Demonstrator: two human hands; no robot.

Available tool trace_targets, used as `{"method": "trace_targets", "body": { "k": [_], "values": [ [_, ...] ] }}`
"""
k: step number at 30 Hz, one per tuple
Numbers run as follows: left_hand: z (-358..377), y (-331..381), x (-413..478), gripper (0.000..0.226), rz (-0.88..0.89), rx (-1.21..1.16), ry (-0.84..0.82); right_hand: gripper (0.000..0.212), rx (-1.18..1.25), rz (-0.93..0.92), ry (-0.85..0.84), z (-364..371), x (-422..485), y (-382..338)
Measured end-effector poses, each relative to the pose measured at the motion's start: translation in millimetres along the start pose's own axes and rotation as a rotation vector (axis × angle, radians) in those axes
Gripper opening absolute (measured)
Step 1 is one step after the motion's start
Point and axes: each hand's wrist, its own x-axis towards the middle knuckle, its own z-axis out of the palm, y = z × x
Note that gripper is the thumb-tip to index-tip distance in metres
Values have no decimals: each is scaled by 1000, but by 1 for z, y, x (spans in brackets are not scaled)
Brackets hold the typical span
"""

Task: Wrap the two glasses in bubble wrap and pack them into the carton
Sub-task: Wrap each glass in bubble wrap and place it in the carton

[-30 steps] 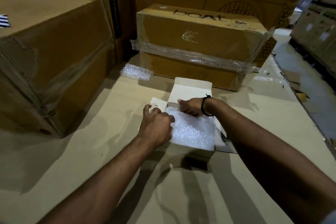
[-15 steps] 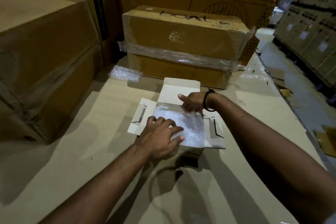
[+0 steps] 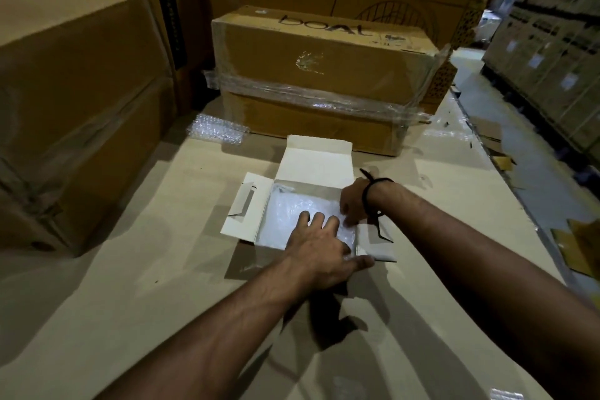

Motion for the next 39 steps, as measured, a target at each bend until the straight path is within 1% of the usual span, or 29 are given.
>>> {"method": "trace_targets", "body": {
  "k": [2, 3, 4, 6, 8, 10, 11, 12, 13, 14, 15, 16, 17, 19, 20, 21, 23, 25, 27, 29, 32, 34, 36, 37, 39],
  "values": [
    [2, -3, -4, 78, 48, 9, 107, 49, 92, -24, 4, 1, -4, 8],
    [4, -5, -7, 81, 71, 6, 150, 55, 93, -30, 20, 3, -3, 10],
    [7, -6, -10, 81, 88, 0, 163, 58, 61, -32, 20, 6, -2, 10],
    [15, -7, -13, 72, 108, -3, 117, 62, -39, -14, 2, 14, 2, 6],
    [20, -6, -17, 62, 108, -38, 102, 58, -110, 13, 21, 19, 3, -1],
    [21, -12, -21, 56, 110, -143, 127, 48, -135, 31, 57, 18, -2, -7],
    [19, -18, -24, 50, 110, -240, 164, 47, -134, 37, 71, 18, -6, -8],
    [18, -28, -26, 39, 102, -335, 229, 51, -131, 48, 84, 18, -10, -8],
    [16, -42, -29, 27, 91, -383, 331, 58, -101, 56, 105, 18, -14, -8],
    [11, -57, -30, 22, 76, -377, 457, 64, -44, 59, 138, 19, -19, -6],
    [5, -73, -29, 24, 45, -346, 547, 68, 23, 56, 174, 20, -25, -6],
    [-3, -88, -28, 26, -1, -299, 549, 72, 71, 51, 200, 21, -31, -5],
    [-10, -102, -26, 30, -52, -236, 458, 76, 88, 44, 210, 24, -37, -7],
    [-22, -122, -19, 44, -127, -98, 174, 87, 52, 26, 205, 29, -44, -14],
    [-25, -129, -14, 52, -138, -39, 53, 92, 26, 17, 201, 33, -44, -18],
    [-28, -132, -10, 59, -134, 5, -32, 95, 8, 13, 195, 38, -41, -23],
    [-33, -132, 1, 76, -106, 86, -121, 99, -18, 22, 194, 45, -36, -29],
    [-38, -126, 11, 91, -85, 201, -187, 98, -58, 28, 189, 49, -33, -34],
    [-35, -119, 20, 98, -77, 318, -222, 95, -97, 29, 186, 51, -33, -37],
    [-24, -114, 28, 101, -78, 392, -215, 92, -119, 37, 199, 50, -32, -40],
    [-13, -113, 34, 107, -84, 429, -209, 92, -130, 26, 187, 49, -30, -43],
    [-15, -117, 30, 105, -67, 366, -199, 100, -81, -9, 173, 47, -27, -40],
    [-22, -125, 24, 97, -30, 236, -146, 110, 46, -66, 196, 39, -30, -29],
    [-26, -129, 21, 95, -15, 165, -108, 109, 136, -110, 222, 35, -32, -22],
    [-31, -134, 17, 93, 1, 59, -68, 96, 230, -232, 291, 31, -35, -16]
  ]
}}
